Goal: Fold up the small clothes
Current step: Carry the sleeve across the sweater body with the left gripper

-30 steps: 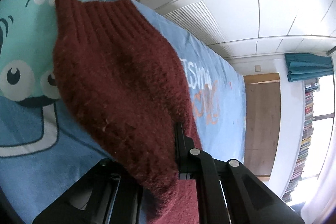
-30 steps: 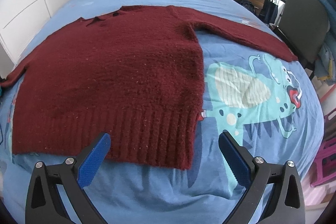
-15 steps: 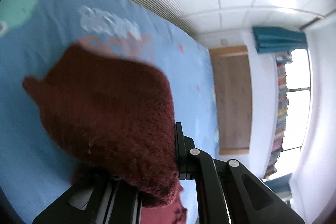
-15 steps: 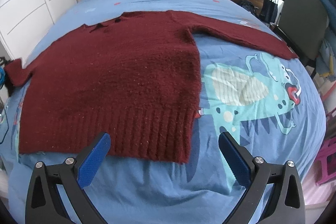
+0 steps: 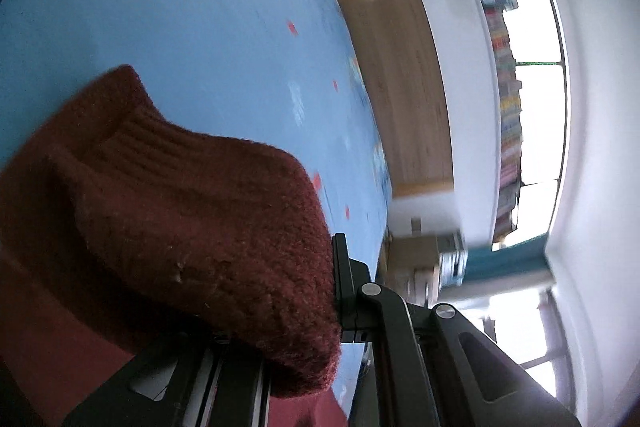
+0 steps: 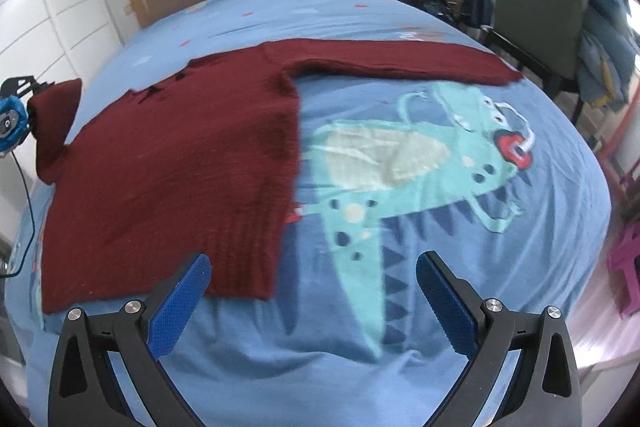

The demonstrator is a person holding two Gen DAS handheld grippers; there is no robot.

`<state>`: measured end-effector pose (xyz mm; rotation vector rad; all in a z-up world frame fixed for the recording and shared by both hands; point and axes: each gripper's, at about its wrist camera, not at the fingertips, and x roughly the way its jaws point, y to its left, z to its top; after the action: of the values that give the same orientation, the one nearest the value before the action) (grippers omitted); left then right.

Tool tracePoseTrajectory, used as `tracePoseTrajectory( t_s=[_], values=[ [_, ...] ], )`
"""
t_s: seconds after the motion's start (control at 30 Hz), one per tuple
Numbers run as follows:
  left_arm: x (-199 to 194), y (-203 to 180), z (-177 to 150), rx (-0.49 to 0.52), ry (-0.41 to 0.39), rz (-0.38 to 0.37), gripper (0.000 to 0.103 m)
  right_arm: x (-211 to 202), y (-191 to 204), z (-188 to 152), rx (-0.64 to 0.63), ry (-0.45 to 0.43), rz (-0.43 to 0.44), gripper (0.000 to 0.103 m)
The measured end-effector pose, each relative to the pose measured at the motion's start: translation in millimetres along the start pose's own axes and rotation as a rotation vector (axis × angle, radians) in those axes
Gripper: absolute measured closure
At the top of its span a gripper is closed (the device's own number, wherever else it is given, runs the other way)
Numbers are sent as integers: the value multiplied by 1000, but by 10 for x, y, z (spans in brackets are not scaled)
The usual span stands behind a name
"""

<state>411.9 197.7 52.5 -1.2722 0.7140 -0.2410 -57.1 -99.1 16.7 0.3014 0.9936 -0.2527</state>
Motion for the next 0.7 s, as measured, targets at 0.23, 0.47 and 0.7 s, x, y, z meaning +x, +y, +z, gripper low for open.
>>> tracePoseTrajectory(
  t_s=[0.23,0.47,0.7],
  values=[
    [546,-190,-485,115,150,67,98,-35,-396,-69,74,-2,-35,0],
    [811,59,-1073,246,293,252,98,12,-610,-144,120,18,-53,0],
    [684,409,-1228,305,383,358,94,58,-621,-142,117,23,-45,0]
  ],
)
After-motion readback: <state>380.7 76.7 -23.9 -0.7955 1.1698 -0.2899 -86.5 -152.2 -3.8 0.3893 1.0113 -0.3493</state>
